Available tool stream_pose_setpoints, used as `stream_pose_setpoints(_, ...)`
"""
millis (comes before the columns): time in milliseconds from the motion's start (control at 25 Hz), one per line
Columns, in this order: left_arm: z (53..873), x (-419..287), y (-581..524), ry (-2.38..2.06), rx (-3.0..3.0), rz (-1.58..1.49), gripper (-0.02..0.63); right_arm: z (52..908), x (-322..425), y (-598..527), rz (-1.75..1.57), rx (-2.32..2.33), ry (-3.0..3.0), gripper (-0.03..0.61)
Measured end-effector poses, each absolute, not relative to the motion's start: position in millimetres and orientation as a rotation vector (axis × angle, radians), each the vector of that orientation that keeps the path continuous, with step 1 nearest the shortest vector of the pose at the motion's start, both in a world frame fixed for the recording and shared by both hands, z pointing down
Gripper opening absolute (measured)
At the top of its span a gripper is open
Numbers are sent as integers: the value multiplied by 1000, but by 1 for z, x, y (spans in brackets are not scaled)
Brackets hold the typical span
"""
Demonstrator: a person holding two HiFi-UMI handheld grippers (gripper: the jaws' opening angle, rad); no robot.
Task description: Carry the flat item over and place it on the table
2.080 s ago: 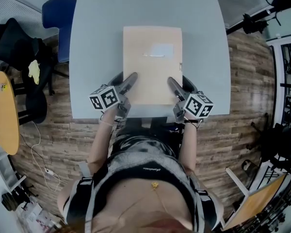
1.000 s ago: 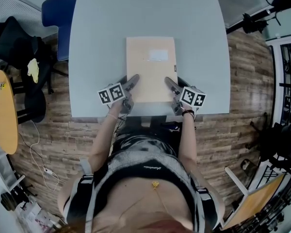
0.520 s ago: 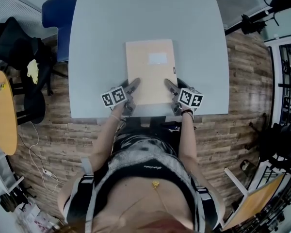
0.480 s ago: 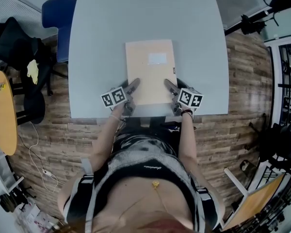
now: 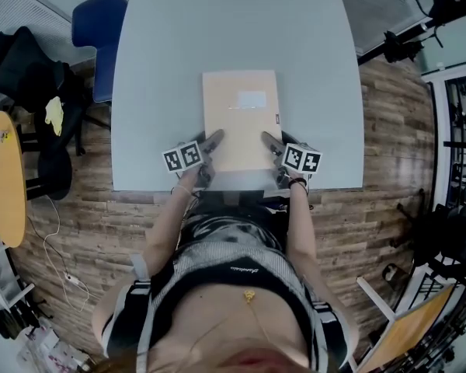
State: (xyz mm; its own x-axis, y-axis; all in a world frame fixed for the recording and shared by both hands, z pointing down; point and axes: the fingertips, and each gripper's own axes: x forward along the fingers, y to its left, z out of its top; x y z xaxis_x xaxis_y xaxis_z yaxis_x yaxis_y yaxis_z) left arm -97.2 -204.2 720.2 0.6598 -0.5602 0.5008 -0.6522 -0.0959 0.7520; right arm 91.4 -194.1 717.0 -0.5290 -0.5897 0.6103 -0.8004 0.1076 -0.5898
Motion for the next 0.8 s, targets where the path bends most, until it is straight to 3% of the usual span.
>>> stream_pose_setpoints(800,723,-97,-203,-944,1709,64,310,721,91,-193,1454,1369,-2175,333)
